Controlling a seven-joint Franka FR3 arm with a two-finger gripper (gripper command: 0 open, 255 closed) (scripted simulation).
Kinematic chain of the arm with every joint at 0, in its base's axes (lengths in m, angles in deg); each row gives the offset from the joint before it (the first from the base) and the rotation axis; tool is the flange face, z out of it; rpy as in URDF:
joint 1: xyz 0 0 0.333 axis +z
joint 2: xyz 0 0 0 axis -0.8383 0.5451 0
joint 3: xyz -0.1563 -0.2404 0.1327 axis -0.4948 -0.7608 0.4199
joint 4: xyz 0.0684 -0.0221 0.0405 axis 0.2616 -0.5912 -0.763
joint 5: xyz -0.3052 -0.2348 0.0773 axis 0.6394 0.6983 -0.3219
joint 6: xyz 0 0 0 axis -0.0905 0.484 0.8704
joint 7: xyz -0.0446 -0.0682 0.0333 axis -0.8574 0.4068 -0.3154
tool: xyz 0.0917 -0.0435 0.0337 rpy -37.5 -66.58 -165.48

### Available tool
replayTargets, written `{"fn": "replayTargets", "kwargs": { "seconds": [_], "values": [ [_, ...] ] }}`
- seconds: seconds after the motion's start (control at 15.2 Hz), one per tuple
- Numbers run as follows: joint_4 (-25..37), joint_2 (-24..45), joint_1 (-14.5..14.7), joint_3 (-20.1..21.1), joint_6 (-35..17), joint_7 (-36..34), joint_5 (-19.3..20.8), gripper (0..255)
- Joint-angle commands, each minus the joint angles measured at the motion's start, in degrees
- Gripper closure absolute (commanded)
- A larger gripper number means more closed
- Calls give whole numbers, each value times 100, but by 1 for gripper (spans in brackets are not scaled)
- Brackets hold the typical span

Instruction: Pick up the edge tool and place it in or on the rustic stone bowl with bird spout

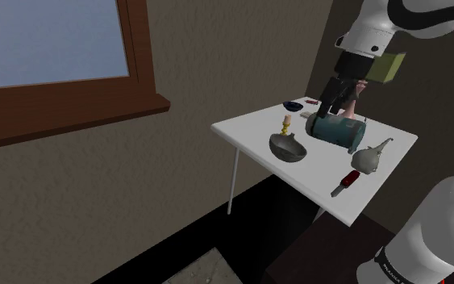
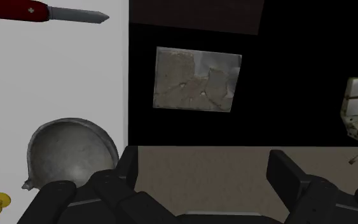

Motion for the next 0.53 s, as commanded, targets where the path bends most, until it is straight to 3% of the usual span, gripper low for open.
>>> {"fn": "replayTargets", "kwargs": {
  "seconds": [0.0, 0.46],
  "values": [
    [0, 0, 0, 0, 0, 0, 0, 0],
    [-1399, -868, 280, -638, -313, 1939, 699, 0]
  ]
}}
